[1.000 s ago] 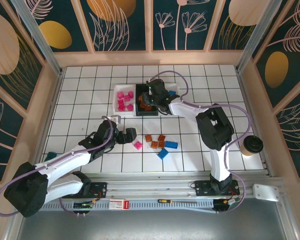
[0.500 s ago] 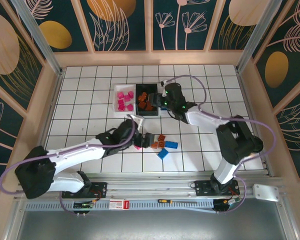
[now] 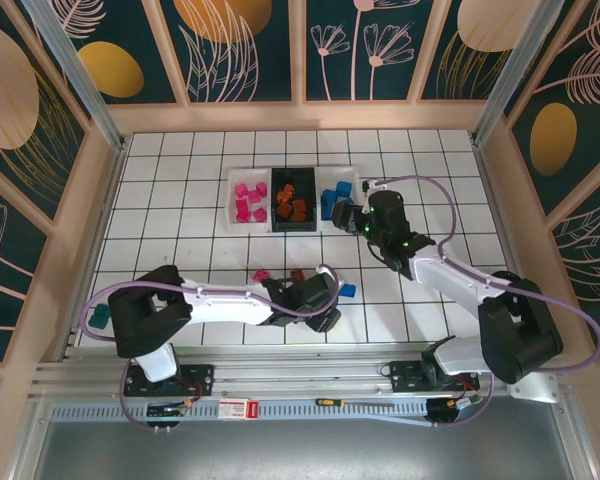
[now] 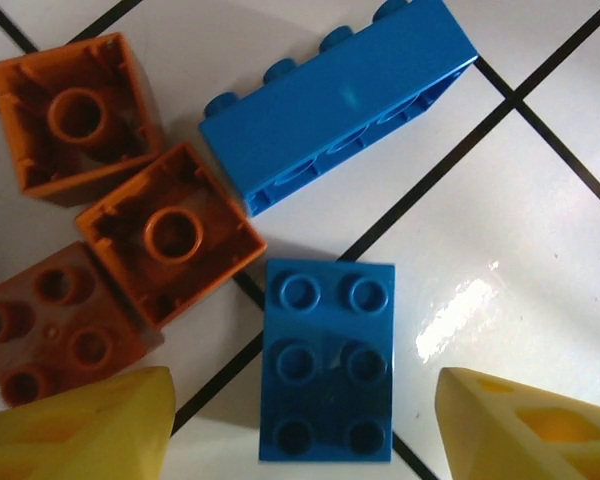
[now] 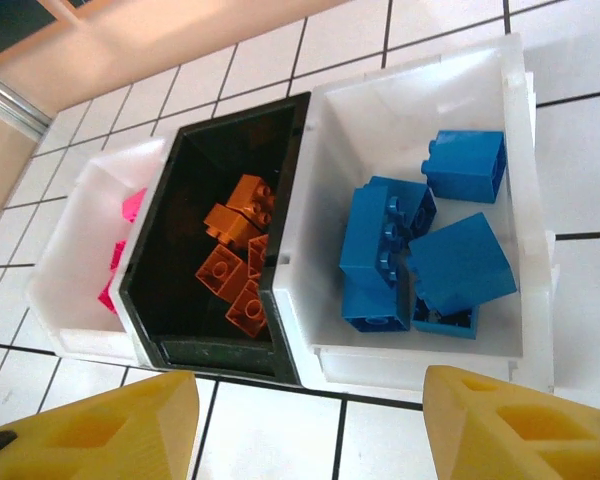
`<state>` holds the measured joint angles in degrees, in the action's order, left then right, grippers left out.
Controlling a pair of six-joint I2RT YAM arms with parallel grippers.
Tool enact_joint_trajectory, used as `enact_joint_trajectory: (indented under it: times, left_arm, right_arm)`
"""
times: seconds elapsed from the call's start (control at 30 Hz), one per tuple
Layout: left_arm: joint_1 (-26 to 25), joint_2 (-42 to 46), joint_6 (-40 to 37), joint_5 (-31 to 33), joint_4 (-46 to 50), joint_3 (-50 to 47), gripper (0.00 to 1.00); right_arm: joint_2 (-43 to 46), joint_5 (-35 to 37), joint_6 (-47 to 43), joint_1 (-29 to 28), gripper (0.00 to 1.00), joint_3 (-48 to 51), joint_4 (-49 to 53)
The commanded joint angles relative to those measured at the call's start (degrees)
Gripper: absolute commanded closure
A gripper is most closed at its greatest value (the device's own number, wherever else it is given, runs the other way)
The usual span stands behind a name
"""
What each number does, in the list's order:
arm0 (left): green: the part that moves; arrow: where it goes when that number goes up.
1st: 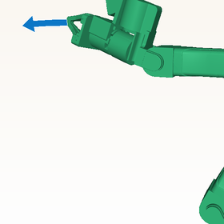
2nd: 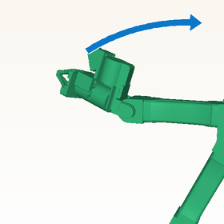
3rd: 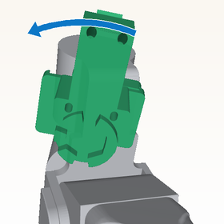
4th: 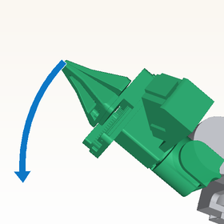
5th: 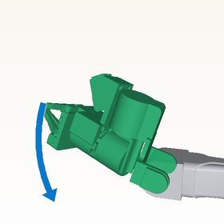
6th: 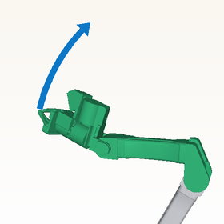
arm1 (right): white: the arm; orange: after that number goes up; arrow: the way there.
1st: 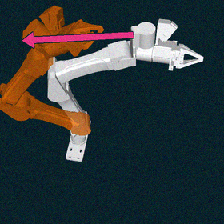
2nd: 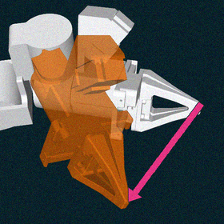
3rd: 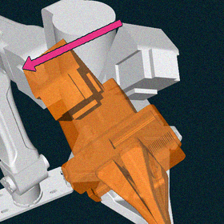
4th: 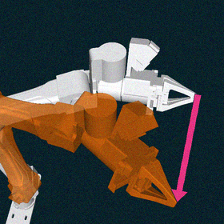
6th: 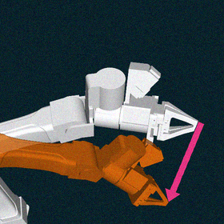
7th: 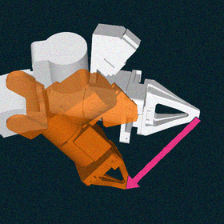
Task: Sort the legos into containers by color
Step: Pick up the lego from the middle-left of the table.
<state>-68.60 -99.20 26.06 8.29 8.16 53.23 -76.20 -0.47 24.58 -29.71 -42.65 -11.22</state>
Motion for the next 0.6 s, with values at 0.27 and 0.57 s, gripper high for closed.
enact_joint_trajectory:
  times: [0.27, 0.57]
  left_arm:
    - [-0.7, -6.2, -1.5, 4.0, 3.3, 2.2, 0.5]
    - [-1.3, -1.9, -0.7, 6.0, 2.0, 2.8, 0.67]
  right_arm:
    - [4.6, 1.1, 0.6, 1.1, 0.39, 2.6, -0.9]
    - [6.3, 1.1, 0.9, 2.5, 0.39, 3.4, -0.6]
